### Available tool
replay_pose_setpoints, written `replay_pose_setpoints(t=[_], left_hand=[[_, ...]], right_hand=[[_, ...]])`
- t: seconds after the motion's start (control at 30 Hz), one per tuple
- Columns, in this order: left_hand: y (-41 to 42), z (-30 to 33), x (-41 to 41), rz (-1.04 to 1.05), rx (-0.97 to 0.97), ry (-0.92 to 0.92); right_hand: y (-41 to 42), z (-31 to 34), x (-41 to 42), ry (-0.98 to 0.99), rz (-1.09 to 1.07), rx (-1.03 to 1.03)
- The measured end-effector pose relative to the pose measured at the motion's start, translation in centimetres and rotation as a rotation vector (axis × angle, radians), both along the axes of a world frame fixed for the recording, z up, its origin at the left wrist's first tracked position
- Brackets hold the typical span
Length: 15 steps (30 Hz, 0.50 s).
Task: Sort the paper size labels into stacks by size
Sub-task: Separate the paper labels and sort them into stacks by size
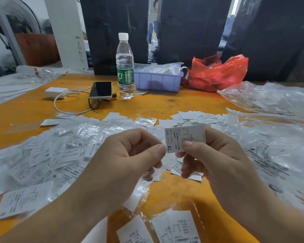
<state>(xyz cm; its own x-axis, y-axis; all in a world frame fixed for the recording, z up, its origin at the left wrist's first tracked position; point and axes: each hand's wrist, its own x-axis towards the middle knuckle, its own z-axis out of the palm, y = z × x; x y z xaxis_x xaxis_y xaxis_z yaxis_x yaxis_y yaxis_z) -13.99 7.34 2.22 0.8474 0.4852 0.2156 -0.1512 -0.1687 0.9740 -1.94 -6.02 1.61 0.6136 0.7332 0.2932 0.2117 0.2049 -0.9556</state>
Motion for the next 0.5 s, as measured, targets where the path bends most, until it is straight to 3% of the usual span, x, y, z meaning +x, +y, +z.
replay_pose_setpoints(t=[0.33,0.5], left_hand=[[0.08,-0.4,0.18,-0.015,-0.003,0.003],[0.19,-0.25,0.12,-0.01,-0.012,-0.01]], right_hand=[[0.04,-0.01,-0.07,0.031,0.109,0.003],[-0.06,-0.05,0.02,0.019,0.03,0.026]])
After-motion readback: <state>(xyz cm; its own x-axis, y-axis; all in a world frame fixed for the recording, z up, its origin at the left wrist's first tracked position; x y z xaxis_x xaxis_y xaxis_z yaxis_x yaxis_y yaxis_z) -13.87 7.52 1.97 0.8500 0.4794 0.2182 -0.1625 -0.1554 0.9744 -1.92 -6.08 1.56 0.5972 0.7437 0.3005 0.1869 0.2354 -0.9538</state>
